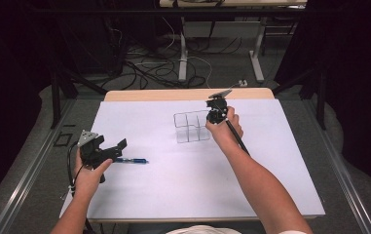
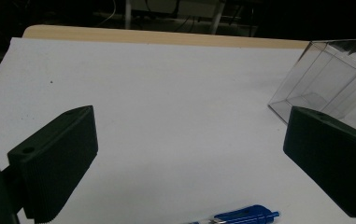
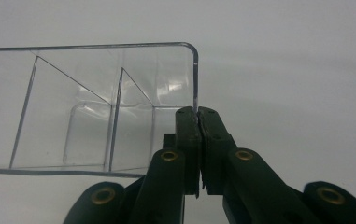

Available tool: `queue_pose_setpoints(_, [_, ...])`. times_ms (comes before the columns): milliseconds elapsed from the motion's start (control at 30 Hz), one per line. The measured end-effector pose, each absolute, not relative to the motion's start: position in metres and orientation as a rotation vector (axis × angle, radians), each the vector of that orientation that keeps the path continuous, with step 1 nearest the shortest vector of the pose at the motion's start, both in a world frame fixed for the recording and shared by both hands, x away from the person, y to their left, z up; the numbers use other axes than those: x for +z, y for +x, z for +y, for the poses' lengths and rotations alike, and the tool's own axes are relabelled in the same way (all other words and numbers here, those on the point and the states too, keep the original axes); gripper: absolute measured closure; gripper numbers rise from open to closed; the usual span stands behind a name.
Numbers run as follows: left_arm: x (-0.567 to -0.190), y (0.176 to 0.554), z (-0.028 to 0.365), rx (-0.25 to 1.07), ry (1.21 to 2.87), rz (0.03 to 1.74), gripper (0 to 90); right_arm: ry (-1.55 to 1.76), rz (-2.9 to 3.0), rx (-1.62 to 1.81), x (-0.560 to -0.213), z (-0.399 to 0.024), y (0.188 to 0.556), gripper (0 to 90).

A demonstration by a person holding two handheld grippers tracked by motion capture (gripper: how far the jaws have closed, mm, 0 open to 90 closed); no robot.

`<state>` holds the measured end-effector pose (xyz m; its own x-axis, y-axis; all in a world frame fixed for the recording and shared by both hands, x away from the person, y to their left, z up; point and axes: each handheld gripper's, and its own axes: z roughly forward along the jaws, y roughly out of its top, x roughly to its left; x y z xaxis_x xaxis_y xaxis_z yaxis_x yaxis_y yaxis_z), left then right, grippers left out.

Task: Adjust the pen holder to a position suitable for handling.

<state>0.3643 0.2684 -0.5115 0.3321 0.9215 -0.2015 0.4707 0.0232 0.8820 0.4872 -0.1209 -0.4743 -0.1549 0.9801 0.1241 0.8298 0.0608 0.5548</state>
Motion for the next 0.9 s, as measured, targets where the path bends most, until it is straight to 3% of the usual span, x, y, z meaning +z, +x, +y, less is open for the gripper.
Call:
queue_pose_setpoints(633, [-0.512,0.365,0.269,0.577,1.608,1.290,2.9,1.953,2.128,0.849,-0.473,-0.137,0.481,81.7])
queue_pose_setpoints(900, [-0.512,0.364,0.269,0.570,1.612,1.293,2.9,1.906,2.144,0.922,-0.470,-0.140,0.479,71.0])
